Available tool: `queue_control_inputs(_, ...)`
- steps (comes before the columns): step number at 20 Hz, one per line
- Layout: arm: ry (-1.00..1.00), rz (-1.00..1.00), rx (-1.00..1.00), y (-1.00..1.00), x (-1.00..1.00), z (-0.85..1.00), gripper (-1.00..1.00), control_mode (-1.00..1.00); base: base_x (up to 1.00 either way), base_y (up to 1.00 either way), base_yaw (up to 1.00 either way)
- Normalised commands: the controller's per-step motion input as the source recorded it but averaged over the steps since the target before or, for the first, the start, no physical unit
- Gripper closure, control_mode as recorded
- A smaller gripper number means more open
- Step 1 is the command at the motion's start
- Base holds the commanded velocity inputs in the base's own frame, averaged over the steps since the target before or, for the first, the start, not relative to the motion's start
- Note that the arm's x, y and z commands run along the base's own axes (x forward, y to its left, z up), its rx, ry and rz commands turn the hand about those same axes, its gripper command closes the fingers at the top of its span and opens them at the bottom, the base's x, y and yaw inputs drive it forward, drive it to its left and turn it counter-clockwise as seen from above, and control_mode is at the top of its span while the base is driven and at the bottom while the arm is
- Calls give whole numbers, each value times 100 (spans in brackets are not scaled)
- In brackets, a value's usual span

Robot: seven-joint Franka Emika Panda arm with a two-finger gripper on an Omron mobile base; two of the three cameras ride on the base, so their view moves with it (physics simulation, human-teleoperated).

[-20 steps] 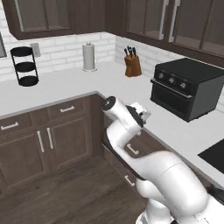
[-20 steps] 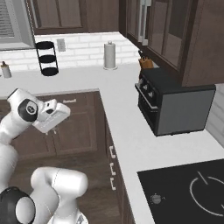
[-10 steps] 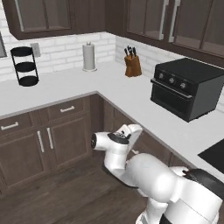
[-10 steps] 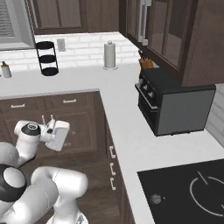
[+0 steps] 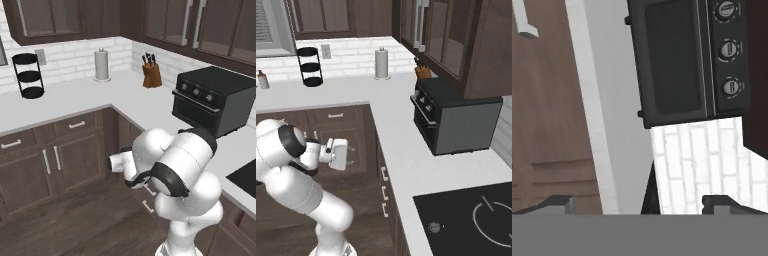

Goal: Take a straw from the drawer in front and place it inside the glass cup on the dining counter.

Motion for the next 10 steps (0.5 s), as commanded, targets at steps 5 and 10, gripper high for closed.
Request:
queue_control_inputs(5, 0, -7, -18, 0, 80, -29, -100, -100, 0, 0, 0)
queue_control_inputs(10, 0, -1, -12, 0, 78, -52, -100, -100, 0, 0, 0)
